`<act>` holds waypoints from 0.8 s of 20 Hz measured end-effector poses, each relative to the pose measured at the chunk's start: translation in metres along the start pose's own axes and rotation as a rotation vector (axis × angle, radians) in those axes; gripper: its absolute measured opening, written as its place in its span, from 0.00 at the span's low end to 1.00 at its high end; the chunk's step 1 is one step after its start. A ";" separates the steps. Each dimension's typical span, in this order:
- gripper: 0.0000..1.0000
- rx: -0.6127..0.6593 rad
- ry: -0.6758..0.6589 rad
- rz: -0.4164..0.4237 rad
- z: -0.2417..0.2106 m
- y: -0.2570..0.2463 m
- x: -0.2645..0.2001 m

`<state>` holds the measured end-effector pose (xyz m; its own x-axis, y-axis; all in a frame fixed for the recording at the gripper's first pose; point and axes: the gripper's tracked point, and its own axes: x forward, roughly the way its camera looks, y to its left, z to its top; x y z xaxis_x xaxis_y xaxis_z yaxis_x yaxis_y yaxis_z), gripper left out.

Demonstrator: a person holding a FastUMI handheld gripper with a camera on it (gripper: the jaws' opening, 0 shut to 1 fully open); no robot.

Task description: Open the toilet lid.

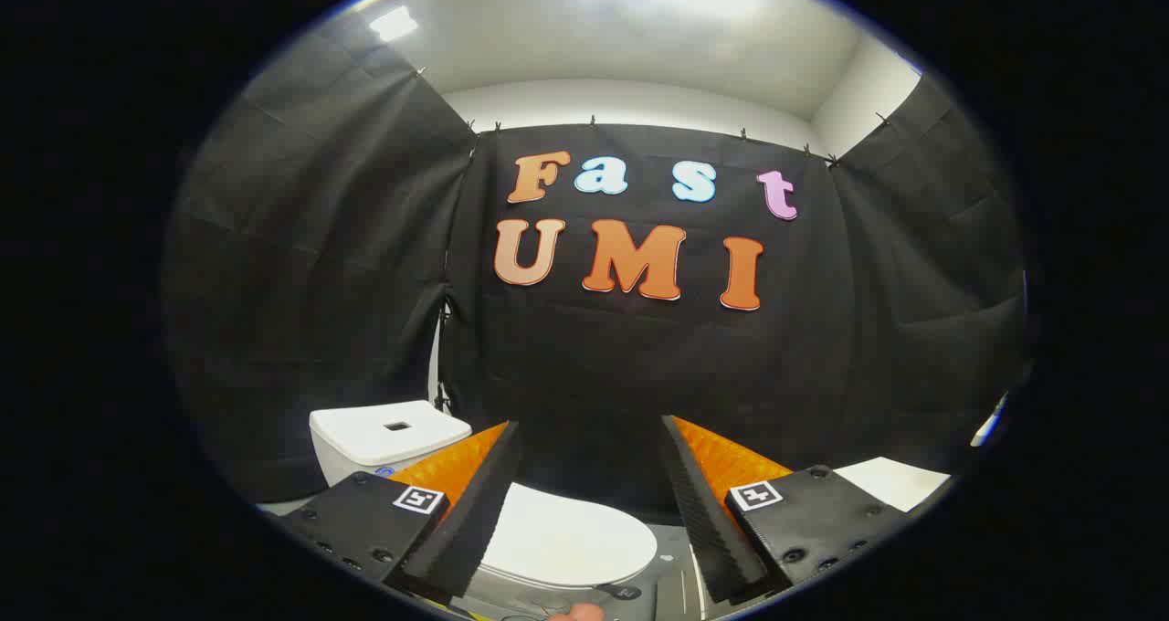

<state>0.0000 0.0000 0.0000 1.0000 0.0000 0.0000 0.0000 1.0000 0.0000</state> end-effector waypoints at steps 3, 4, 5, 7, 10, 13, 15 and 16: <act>0.98 -0.003 -0.006 0.004 0.002 0.002 0.000; 0.98 -0.002 -0.005 0.006 0.002 0.003 0.000; 0.98 -0.001 -0.005 0.007 0.002 0.004 0.001; 0.98 0.000 0.000 0.005 0.000 0.003 0.001; 0.98 -0.008 -0.001 0.006 0.002 0.005 0.000; 0.98 -0.013 -0.005 0.008 0.004 0.006 0.000; 0.98 -0.010 -0.006 0.010 0.003 0.006 -0.001; 0.98 -0.012 -0.003 0.006 0.002 0.005 0.000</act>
<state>-0.0002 0.0046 0.0022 1.0000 0.0057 0.0025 -0.0056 0.9999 -0.0120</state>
